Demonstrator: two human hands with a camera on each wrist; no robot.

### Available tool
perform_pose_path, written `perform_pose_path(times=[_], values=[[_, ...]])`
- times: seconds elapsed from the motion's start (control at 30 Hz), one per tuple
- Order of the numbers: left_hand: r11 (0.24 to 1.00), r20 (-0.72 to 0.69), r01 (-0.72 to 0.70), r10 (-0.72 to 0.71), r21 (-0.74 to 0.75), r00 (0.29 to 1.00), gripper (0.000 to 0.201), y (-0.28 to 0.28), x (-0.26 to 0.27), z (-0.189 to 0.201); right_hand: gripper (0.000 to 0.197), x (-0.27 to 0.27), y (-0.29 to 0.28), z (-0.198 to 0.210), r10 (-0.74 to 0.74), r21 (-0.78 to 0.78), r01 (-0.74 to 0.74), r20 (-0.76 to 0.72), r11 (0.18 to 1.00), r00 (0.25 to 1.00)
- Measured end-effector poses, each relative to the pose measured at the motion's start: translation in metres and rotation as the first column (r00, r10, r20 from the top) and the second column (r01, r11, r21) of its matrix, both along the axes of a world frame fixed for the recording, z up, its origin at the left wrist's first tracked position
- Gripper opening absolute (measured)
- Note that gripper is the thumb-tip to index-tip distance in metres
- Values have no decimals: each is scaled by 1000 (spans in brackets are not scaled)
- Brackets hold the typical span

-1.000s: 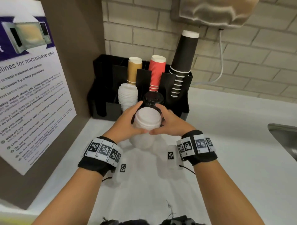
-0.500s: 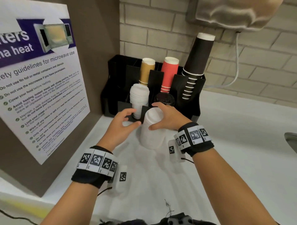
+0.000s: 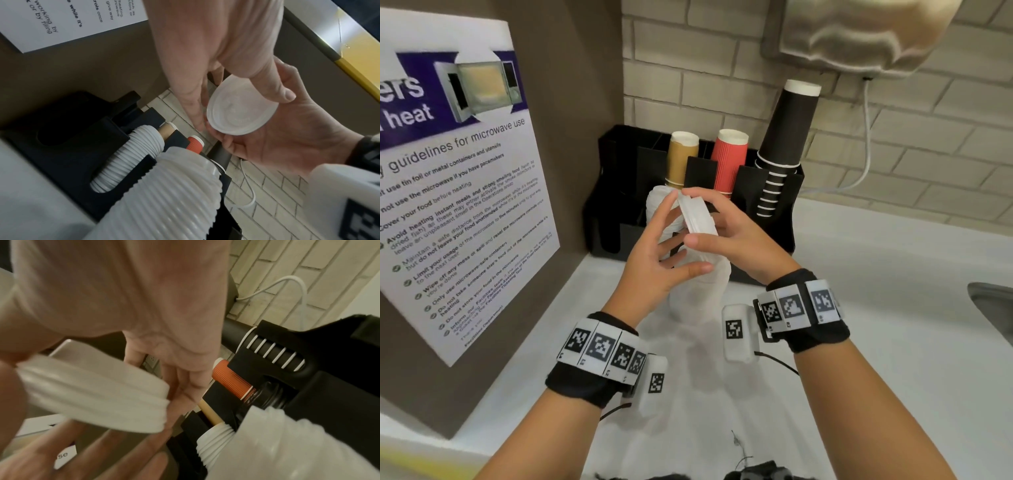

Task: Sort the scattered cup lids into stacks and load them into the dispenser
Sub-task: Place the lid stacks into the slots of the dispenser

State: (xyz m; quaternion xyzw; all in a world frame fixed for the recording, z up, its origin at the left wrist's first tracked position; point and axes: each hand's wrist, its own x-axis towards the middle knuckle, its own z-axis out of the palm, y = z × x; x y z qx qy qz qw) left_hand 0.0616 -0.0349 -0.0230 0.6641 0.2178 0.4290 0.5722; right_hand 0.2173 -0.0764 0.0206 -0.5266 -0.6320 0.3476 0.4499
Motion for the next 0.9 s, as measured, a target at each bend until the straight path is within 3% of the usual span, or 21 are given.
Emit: perform_pose_path(times=[0.2, 0.4, 0.5, 0.57, 0.63, 0.73, 0.83, 0.9], values=[[1000, 8, 15, -15, 14, 1000, 96, -1, 2, 4, 70, 16, -10, 5, 28, -42, -28, -17, 999, 999], [995, -13, 40, -39, 86, 999, 97, 3, 6, 1, 70, 22, -6, 12, -26, 15, 24, 109, 1000, 994], [996, -6, -34, 35, 79, 999, 80, 13, -1, 1, 70, 50, 2, 14, -217, 128, 202, 112, 971, 970], [991, 17, -122, 122, 60, 992, 67, 22, -9, -1, 72, 79, 8, 11, -399, 165, 376, 148, 912, 905], [978, 30, -198, 197, 68, 980, 58, 30, -18, -3, 77, 106, 14, 1, -480, 110, 469, 289, 876, 828], [957, 11, -272, 272, 98, 962, 46, 38, -25, -9, 81, 134, 23, -20, -425, 16, 512, 580, 859, 695], [947, -31, -289, 296, 140, 955, 40, 40, -28, -11, 84, 142, 33, -37, -329, -48, 511, 714, 858, 618], [946, -47, -286, 296, 151, 954, 36, 41, -28, -11, 84, 141, 39, -45, -279, -49, 533, 810, 845, 517]])
